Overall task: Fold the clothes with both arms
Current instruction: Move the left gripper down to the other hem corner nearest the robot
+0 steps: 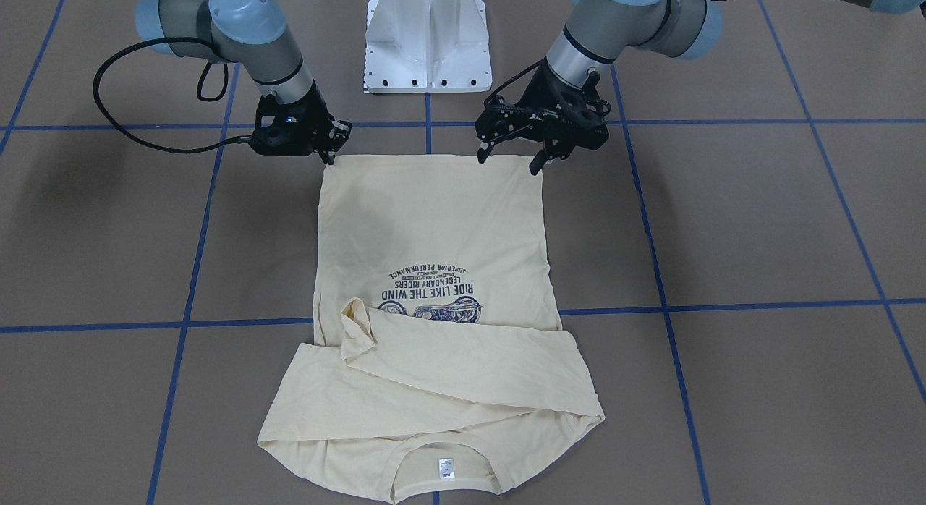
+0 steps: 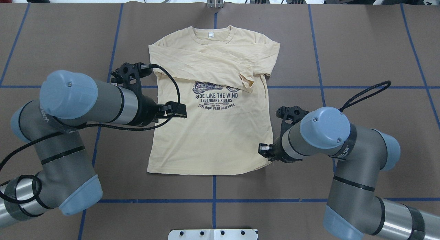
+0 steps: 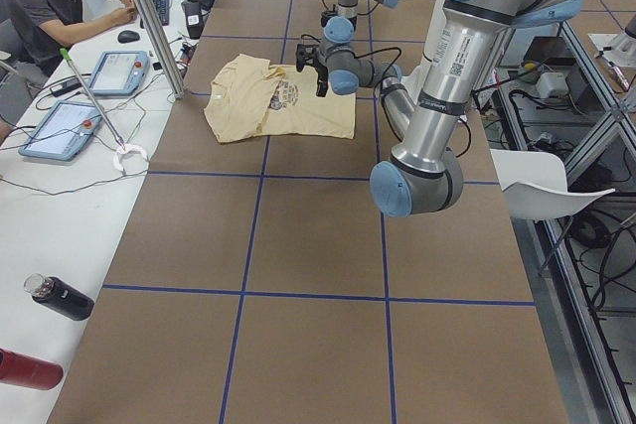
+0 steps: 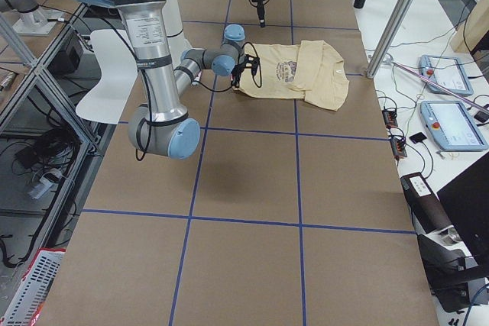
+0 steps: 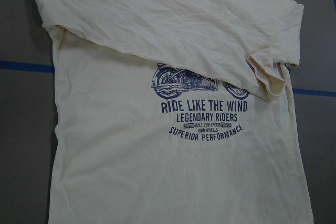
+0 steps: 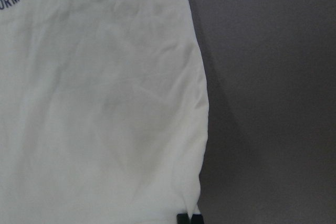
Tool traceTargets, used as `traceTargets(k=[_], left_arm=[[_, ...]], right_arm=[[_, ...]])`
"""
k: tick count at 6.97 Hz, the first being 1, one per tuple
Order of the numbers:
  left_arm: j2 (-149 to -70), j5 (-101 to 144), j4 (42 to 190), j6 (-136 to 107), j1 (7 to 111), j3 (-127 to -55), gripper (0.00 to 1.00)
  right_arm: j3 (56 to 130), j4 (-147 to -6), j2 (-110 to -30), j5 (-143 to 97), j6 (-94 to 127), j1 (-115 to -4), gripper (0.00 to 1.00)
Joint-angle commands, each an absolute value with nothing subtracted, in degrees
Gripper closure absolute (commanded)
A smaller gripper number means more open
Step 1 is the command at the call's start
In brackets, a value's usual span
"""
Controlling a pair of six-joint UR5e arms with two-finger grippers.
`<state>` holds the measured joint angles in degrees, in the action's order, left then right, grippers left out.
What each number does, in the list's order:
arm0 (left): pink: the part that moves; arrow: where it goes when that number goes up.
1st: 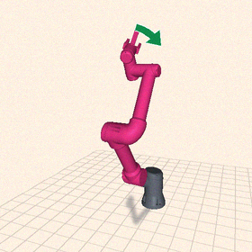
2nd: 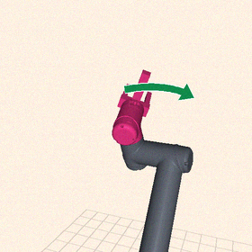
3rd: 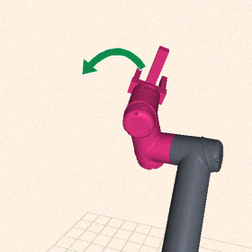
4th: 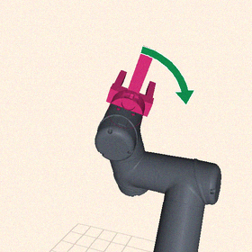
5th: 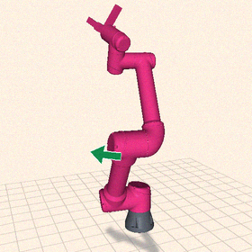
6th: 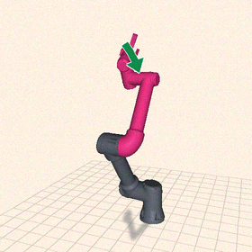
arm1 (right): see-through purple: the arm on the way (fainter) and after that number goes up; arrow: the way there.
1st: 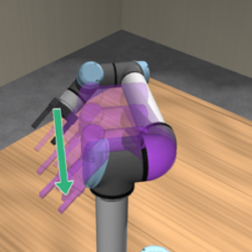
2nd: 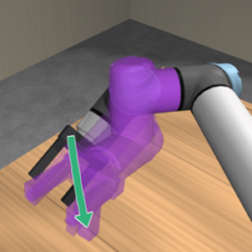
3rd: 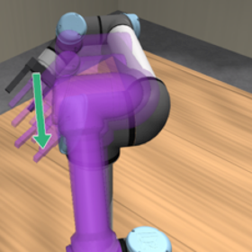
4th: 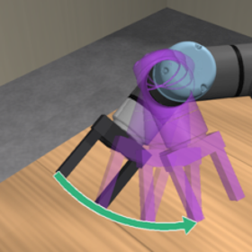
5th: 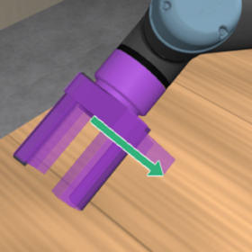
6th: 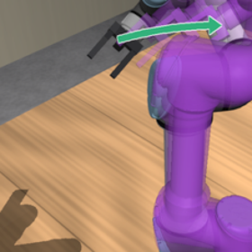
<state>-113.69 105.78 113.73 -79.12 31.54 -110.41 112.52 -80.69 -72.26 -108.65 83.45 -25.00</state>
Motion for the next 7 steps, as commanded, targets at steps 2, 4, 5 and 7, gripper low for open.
traceTargets(k=[2,4,5,7], left_arm=[[-109.87,98.02,112.77,-80.59,25.78,-110.74,0.01],[-109.86,94.05,107.51,-82.44,21.46,-110.83,0.01],[-109.6,93.43,107.14,-82.44,20.31,-110.31,0.02],[-107.94,93.43,107.05,-82.44,19.08,-109.87,0.05]], right_arm=[[120.81,-90.04,-71.98,-108.9,83.5,-26.8,1.0],[122.96,-95.69,-70.32,-109.16,83.32,-27.42,1.0],[123.05,-95.71,-70.23,-109.77,83.32,-28.38,1.0],[122.61,-95.71,-70.22,-109.86,83.32,-28.21,1.0]])
